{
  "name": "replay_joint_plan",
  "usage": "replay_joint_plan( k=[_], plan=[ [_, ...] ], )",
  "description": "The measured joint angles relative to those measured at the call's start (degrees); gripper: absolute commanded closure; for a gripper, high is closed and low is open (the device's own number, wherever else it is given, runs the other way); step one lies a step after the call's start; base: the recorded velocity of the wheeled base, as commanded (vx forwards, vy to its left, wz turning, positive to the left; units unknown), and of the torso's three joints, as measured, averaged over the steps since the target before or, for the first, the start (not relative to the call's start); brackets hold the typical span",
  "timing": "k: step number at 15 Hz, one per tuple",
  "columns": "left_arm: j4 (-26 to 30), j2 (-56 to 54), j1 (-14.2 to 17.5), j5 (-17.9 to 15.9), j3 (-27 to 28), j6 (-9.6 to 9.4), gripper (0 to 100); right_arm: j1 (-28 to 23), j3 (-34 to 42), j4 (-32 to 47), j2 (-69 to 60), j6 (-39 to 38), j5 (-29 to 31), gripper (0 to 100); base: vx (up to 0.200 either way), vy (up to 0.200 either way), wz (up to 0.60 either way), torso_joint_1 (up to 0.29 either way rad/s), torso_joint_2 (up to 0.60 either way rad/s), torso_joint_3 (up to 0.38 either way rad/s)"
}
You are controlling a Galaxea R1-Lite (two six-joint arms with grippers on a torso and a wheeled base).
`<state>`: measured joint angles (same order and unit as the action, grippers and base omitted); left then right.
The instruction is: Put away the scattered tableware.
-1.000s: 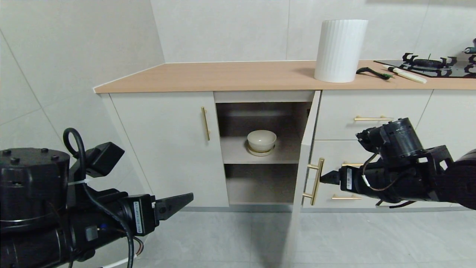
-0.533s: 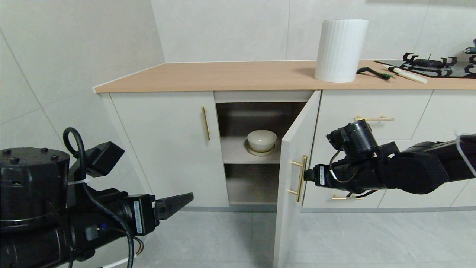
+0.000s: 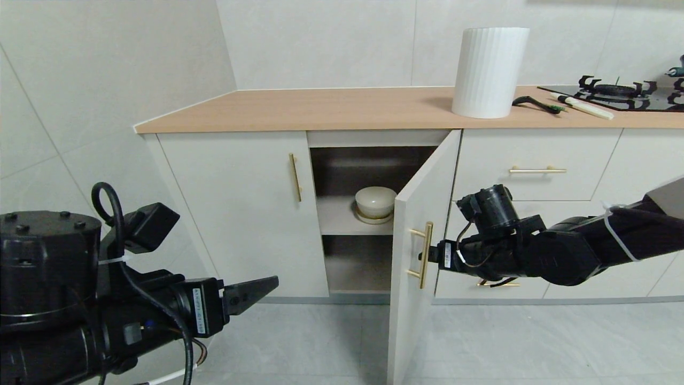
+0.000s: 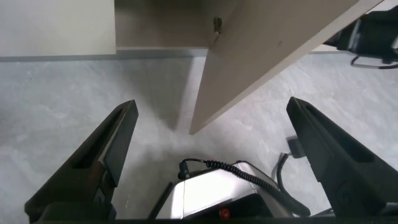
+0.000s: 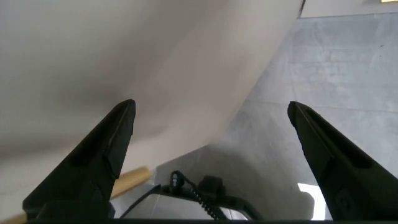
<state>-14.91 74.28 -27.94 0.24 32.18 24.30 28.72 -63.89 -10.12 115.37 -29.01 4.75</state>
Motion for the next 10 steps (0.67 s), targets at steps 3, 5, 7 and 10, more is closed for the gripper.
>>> replay_joint_plan(
  k=[3,5,7,10],
  plan=[
    [0.00,0.00,0.00,-0.06,-0.07,-0.10,0,0.18,0.15,-0.57,1.00,-0.22,0.04,0,0.133,0.000,0.00,-0.002,0.00,0.000],
    [0.07,0.00,-0.02,-0.24,-0.11,-0.10,0,0.29,0.11,-0.61,1.30,-1.10,0.11,0,0.200,0.000,0.00,-0.007,0.00,0.005],
    [0.11,0.04,0.02,-0.24,-0.11,-0.07,0,0.40,0.02,-1.56,1.48,-1.45,0.09,0,0.200,0.000,0.00,0.005,0.00,-0.002],
    [0.07,0.09,0.02,-0.24,-0.11,-0.07,0,1.16,0.15,-2.63,1.55,-2.90,0.13,0,0.200,0.000,0.00,0.005,0.00,0.002]
  ],
)
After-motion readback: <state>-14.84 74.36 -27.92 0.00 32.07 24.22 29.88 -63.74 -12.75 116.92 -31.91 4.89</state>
